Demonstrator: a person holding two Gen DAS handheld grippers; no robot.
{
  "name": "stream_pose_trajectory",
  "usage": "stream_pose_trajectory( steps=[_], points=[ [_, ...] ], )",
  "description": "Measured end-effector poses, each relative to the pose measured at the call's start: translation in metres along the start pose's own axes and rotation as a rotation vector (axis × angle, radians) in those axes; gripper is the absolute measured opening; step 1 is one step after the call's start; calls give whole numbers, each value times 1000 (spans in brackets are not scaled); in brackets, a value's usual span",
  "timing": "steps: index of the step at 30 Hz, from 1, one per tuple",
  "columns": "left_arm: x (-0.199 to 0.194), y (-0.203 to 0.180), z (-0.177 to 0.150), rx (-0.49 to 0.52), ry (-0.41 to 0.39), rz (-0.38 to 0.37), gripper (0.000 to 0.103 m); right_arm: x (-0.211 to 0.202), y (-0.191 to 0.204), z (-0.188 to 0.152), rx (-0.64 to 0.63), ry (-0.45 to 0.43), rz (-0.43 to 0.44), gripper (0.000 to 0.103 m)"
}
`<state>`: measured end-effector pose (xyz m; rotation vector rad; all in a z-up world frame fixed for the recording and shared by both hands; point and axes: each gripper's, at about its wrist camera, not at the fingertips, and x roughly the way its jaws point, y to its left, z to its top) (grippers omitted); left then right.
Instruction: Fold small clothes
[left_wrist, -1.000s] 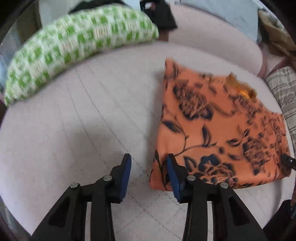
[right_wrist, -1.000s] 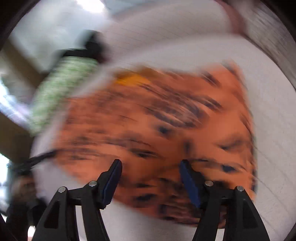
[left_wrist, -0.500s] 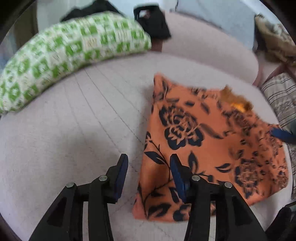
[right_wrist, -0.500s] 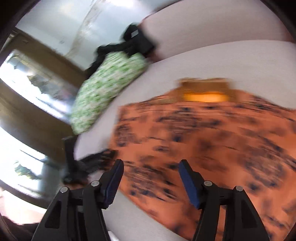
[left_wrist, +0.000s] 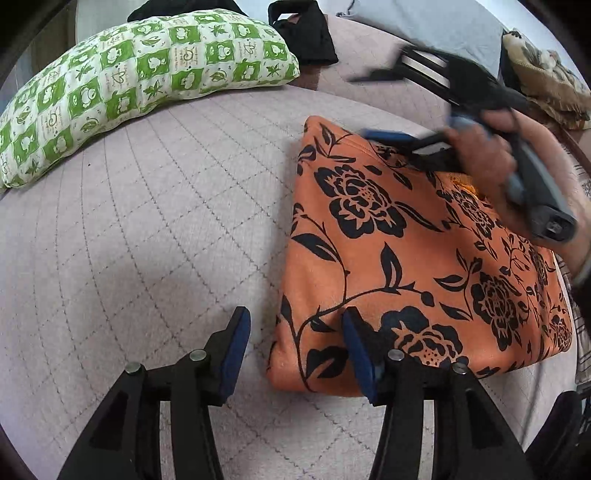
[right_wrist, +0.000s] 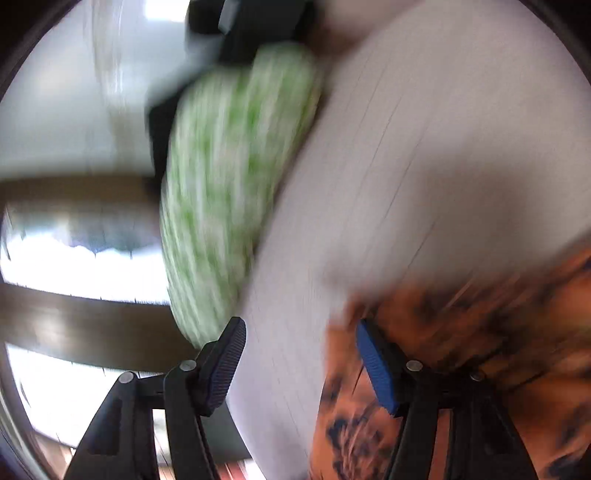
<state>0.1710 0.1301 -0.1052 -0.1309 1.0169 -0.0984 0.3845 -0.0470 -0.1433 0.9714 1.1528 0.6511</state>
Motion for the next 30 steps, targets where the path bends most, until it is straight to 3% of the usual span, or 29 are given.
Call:
stream_pose_trajectory(
  steps=[2,7,10,12,13,16,18,20,22,25,26,28,30],
  points=[
    [0,-3,0,2,-10,11,53,-34,-4,-8,-26,-20,-53,68],
    [-7,-2,-2,-23,-62,-5,53,-127,-13,-69,-130,-28,-7,68],
    [-27,-7,-3,9,-122,-18,53,-180,-47,-97,-167,-27,-143,68],
    [-33,-17,-3,30,-141,-48,58,-212,-77,-94,-148,-77,-227,68],
    [-30,-23,-3,40,-131,-57,61,-238,-106,-83,-78,-143,-257,68],
    [-10,-36,-5,80,-50,-2,63,-301,-163,-69,161,-309,-113,51],
    [-2,-41,-6,101,-39,38,63,-328,-162,-71,144,-388,-145,58],
    [-7,-44,-5,89,-45,36,63,-344,-161,-75,140,-402,-128,68],
    [-17,-48,-4,69,-58,8,63,-350,-160,-78,122,-373,-137,68],
    [-23,-57,-6,90,-94,-6,63,-357,-159,-77,67,-410,-230,67],
    [-23,-61,-7,105,-88,4,63,-361,-172,-74,136,-427,-264,67],
    [-24,-63,-10,112,-85,9,63,-370,-181,-75,217,-457,-228,67],
    [-27,-64,-11,114,-99,-3,63,-375,-160,-79,146,-478,-189,68]
  ],
)
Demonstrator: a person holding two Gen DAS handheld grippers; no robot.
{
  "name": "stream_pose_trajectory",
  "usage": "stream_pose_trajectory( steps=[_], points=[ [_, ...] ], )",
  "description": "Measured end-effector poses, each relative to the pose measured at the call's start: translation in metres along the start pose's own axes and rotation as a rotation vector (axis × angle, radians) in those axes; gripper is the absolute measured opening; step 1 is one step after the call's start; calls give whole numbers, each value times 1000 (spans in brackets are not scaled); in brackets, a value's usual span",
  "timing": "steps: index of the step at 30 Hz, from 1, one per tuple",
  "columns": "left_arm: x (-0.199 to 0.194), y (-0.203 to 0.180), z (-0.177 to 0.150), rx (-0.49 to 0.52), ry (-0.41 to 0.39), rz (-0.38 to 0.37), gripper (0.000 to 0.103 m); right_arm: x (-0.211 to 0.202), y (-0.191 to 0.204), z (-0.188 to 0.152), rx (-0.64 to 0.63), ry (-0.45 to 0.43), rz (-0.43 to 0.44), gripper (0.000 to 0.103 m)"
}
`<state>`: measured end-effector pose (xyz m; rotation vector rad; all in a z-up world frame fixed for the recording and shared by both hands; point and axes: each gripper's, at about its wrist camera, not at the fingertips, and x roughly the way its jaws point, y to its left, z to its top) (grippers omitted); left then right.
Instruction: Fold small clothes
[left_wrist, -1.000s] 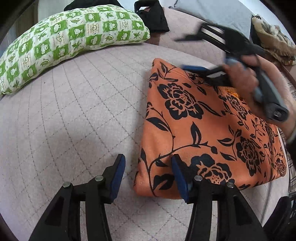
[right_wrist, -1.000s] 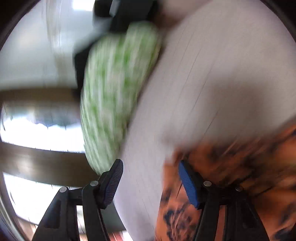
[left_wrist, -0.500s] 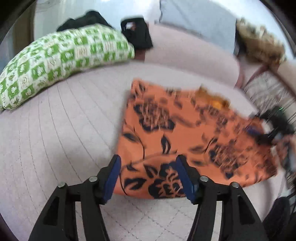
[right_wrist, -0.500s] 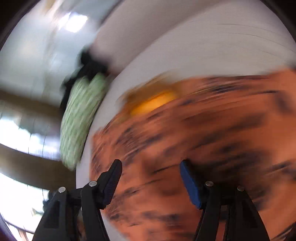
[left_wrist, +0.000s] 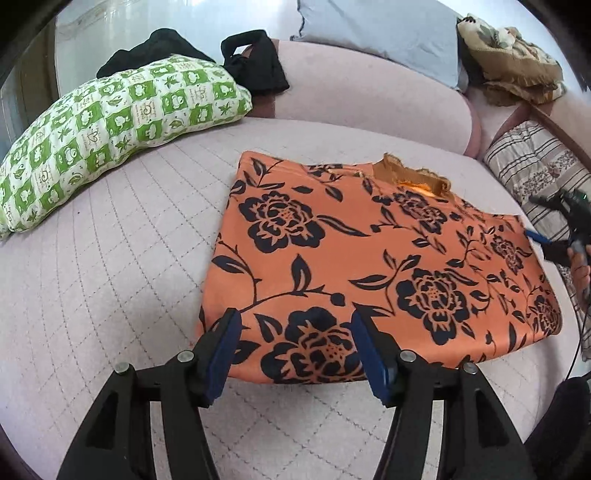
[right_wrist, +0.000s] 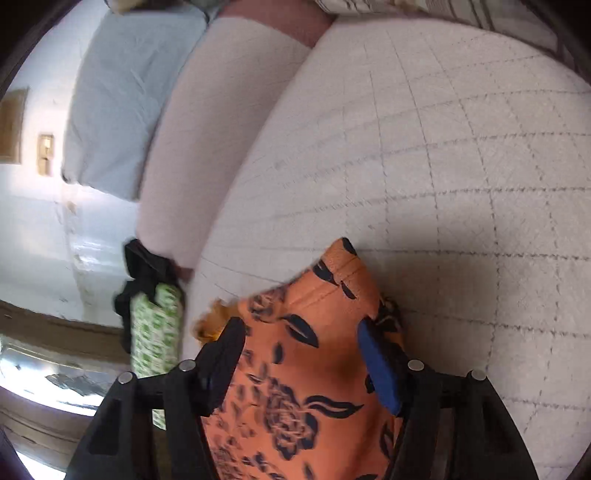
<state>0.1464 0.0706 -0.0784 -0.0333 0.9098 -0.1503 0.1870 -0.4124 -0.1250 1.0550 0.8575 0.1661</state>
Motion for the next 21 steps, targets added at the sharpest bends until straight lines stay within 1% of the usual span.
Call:
stream_pose_trajectory(
  steps=[1,3,4,5,6,7,8,9,10,11,12,14,15,16,17,18,20,21],
  points=[
    [-1,-1,-1,2,-8,1,63,-5,18,-4,-58,-2,34,68],
    [-1,-3,0,2,-17,-18,63,-6,40,-11,-131,-1,64,69],
    [1,-4,1,7,-16,-29,63,4,52,-14,-161,36,94,72],
    [4,-7,0,15,-15,-27,63,14,55,-14,-168,72,104,75],
    [5,-8,0,22,-16,-30,63,24,53,-15,-176,99,90,75],
    [8,-8,0,25,-13,-37,63,38,43,-9,-188,115,20,75],
    [8,-8,-1,23,-11,-36,63,45,33,-4,-178,110,-43,75],
    [8,-7,-1,21,-13,-34,63,48,17,1,-137,100,-86,73],
    [8,-7,-1,19,-16,-38,63,46,-7,11,-37,70,-83,68],
    [7,-5,0,17,-19,-43,63,40,-16,14,25,43,-63,61],
    [7,-4,0,13,-27,-42,63,34,-16,14,40,25,-50,61],
    [10,-2,1,2,-28,-34,63,15,2,8,-64,-9,-79,65],
    [12,-1,1,-7,-20,-34,63,6,8,4,-90,-16,-83,66],
    [12,-1,0,-16,-18,-36,63,-6,13,-4,-95,-22,-63,66],
    [12,-1,0,-18,-21,-37,63,-20,19,-17,-105,-33,-42,66],
    [11,-2,-1,-15,-25,-34,63,-24,28,-31,-116,-34,-34,68],
    [8,-4,-3,-15,-24,-22,63,-45,35,-67,-119,5,33,69],
    [6,-4,-4,-22,-23,-25,63,-49,36,-84,-113,21,68,75]
  ],
)
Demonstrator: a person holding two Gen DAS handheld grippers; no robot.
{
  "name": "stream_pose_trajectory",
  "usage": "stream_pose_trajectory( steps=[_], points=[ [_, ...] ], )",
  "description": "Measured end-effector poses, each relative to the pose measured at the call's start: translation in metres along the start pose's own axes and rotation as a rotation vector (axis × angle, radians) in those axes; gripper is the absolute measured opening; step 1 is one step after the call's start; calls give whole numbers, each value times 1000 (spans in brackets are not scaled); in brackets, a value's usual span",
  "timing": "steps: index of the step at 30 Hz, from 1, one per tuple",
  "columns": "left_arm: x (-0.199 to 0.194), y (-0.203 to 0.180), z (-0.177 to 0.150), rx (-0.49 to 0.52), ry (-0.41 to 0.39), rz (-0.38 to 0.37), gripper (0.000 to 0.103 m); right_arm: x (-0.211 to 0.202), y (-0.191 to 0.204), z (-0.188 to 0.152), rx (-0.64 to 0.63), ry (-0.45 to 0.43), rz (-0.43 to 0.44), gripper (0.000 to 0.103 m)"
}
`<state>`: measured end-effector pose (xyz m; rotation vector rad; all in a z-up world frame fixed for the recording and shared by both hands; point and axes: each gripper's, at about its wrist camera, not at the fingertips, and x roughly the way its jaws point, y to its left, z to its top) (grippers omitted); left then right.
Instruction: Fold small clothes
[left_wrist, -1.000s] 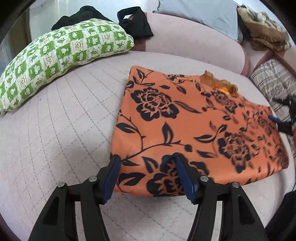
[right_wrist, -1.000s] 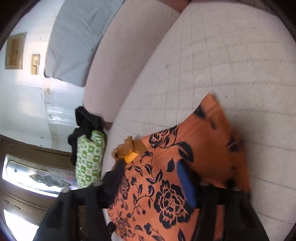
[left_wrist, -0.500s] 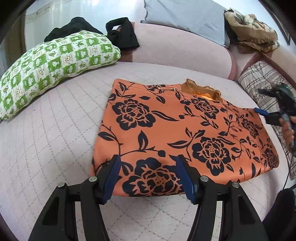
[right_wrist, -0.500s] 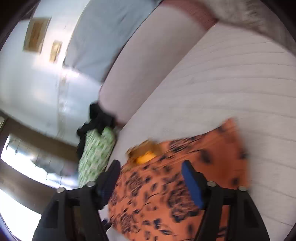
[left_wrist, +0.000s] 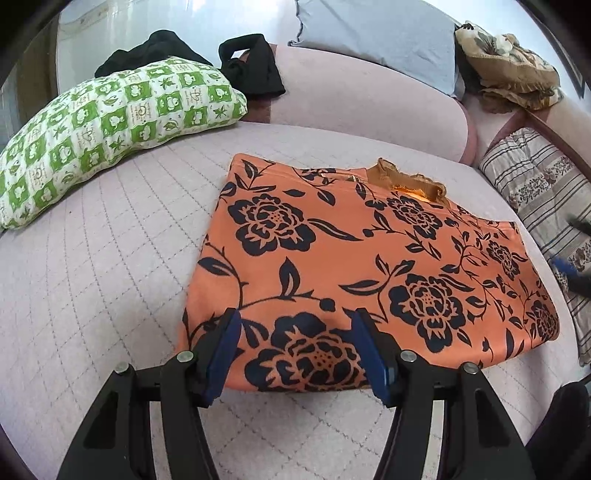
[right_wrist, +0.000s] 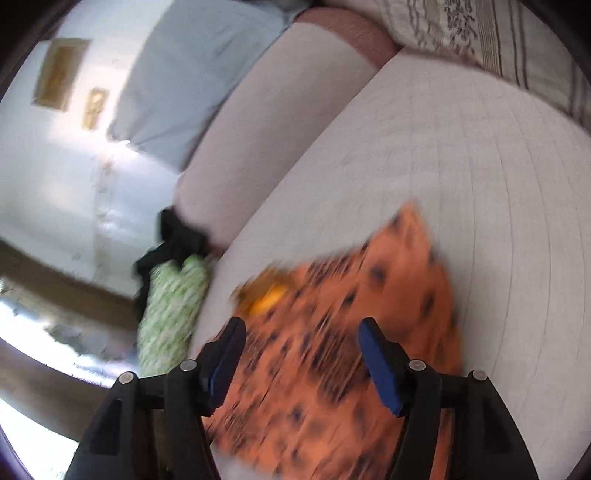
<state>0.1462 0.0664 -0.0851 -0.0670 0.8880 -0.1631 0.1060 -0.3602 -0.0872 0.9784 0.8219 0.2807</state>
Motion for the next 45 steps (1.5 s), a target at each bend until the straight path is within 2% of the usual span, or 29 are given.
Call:
stream_pose_trajectory(
  steps=[4,6,7,8,9,11,13,15,19,22,28,29,31,32,33,36,38,39,40,41,42,44,45],
  points=[
    [-11,-3,-6,-16,-2,-18,63,5,-12,-69,23,78,43,76],
    [-17,-5,-10,-3,8,-21,63,4,-48,-77,53,52,-113,76],
    [-20,-5,-12,2,4,-19,63,1,-63,-77,106,30,-113,69],
    [-26,-5,-14,8,-6,-16,63,-5,-71,-78,146,14,-74,65],
    [-30,-4,-16,11,-12,-8,63,-13,-72,-78,154,-4,-69,66],
    [-35,-1,-17,-5,-19,-4,64,-38,-60,-81,91,-60,-111,70],
    [-36,-1,-17,-20,-24,-2,64,-52,-56,-89,113,-72,-66,71],
    [-36,-4,-15,-25,-28,-2,64,-59,-50,-102,126,-86,-40,77],
    [-34,-18,-10,-22,-32,1,64,-39,-60,-129,226,-14,-43,79],
    [-35,-29,-8,-21,-42,-4,64,-10,-71,-133,273,-25,-77,79],
    [-17,-56,-2,21,-28,2,67,0,-75,-108,302,-125,-120,79],
    [-11,-61,0,33,-25,6,67,3,-75,-104,302,-128,-124,76],
    [2,-72,3,56,-8,9,67,8,-74,-98,276,-121,-158,57],
    [6,-75,4,64,-2,7,67,14,-76,-94,267,-93,-177,29],
    [8,-79,6,72,-1,3,67,17,-78,-93,270,-87,-184,14],
    [11,-89,7,104,-22,-2,67,9,-57,-89,142,-116,-227,10],
    [25,-97,4,146,13,27,67,-6,-44,-89,77,-171,-281,9],
    [36,-99,1,161,51,48,67,-5,-49,-88,53,-158,-321,10],
    [48,-101,-3,174,92,64,67,7,-64,-88,85,-75,-335,10],
    [54,-102,-5,190,107,77,67,17,-81,-91,148,2,-311,15],
    [51,-103,-5,199,91,80,67,14,-89,-94,187,-17,-258,16],
    [41,-101,0,158,73,43,67,-8,-80,-89,134,-45,-273,28],
    [37,-100,2,143,59,20,67,-18,-75,-87,107,-72,-274,31]
  ],
)
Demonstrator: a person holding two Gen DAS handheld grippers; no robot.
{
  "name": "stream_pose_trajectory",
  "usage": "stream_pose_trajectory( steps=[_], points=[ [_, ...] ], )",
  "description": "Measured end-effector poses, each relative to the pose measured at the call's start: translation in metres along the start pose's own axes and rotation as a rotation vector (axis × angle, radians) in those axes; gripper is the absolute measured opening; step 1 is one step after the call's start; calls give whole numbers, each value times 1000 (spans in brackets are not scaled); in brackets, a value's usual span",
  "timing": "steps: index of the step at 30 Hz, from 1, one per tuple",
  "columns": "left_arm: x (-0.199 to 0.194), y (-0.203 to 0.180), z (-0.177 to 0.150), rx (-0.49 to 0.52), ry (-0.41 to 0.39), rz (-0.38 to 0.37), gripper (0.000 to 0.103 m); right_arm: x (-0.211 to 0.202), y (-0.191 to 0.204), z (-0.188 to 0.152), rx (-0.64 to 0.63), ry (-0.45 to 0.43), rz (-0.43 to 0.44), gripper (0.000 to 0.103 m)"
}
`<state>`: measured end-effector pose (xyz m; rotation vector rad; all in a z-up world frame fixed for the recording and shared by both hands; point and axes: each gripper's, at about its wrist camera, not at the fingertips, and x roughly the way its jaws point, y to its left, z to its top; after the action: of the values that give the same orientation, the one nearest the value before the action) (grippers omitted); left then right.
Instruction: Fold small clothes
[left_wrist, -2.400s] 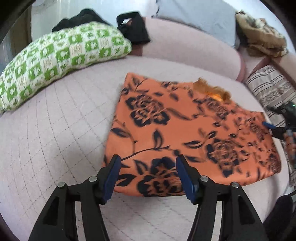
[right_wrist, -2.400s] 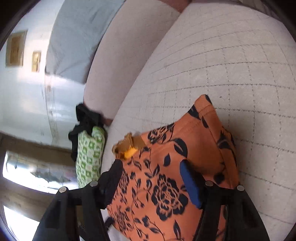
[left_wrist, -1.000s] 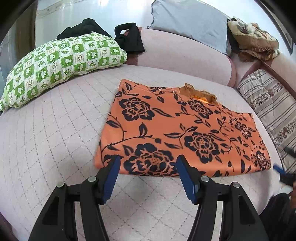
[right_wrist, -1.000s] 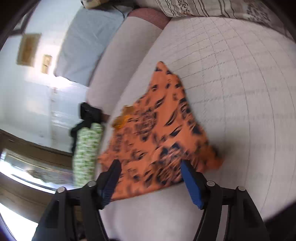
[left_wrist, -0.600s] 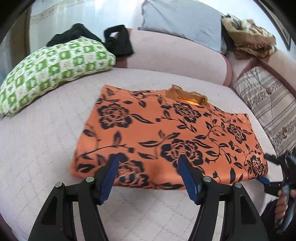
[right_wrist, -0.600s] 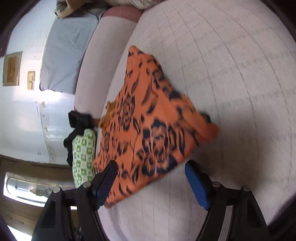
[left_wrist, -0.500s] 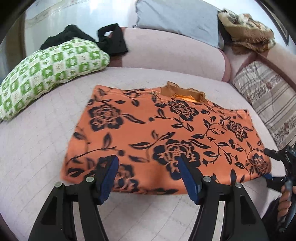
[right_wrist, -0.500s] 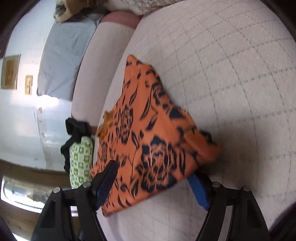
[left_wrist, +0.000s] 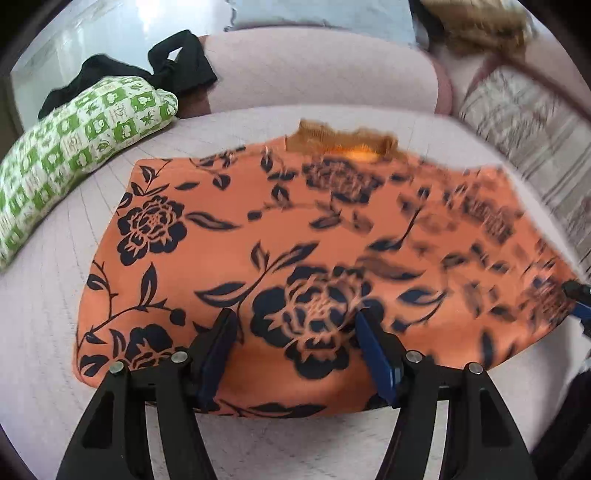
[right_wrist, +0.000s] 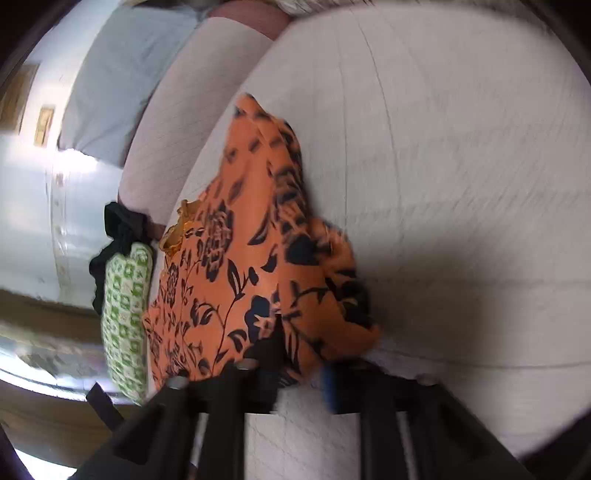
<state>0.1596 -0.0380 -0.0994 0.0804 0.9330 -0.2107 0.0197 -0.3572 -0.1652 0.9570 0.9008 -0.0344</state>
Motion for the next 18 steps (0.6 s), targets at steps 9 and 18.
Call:
stream_pose_trajectory(
  steps=[9,18],
  points=[
    [21,-10,0,67,9,48,70,31,39,104,-161,26,19,74],
    [25,-8,-1,76,2,42,74,90,93,138,-425,109,-147,13]
  ],
)
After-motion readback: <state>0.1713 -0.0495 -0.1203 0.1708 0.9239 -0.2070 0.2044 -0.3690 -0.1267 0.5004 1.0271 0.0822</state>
